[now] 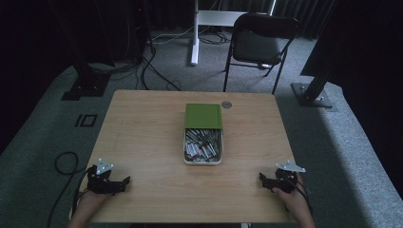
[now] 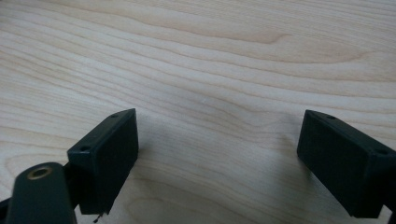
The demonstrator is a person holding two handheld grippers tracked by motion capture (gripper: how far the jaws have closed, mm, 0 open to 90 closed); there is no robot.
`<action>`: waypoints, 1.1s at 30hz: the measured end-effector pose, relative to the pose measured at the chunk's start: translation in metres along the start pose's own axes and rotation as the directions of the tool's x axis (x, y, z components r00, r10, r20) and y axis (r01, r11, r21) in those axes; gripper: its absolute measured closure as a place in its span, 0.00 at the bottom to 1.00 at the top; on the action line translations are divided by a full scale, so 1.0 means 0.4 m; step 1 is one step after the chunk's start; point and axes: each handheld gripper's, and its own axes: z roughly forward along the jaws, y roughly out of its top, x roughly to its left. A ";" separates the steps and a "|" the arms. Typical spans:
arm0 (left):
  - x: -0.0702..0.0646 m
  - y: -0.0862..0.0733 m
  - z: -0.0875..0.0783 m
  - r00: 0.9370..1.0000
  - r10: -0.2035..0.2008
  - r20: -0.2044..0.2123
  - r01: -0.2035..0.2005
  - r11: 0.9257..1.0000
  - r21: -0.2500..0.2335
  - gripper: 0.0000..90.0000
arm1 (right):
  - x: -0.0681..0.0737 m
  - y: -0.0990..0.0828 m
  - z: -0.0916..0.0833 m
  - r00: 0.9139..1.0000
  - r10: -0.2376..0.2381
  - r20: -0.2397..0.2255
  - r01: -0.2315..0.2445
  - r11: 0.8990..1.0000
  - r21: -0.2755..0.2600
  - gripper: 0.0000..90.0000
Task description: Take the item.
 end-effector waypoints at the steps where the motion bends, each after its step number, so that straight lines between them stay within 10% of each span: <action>1: 0.000 0.000 0.000 1.000 0.000 0.000 0.000 1.000 0.000 0.02 | -0.001 0.000 0.000 1.000 0.005 -0.002 -0.005 1.000 -0.001 0.15; 33: 0.000 0.000 0.000 1.000 0.000 0.000 0.000 1.000 0.001 0.02 | 0.060 0.111 -0.046 0.998 -0.037 -0.042 0.032 0.993 -0.116 0.21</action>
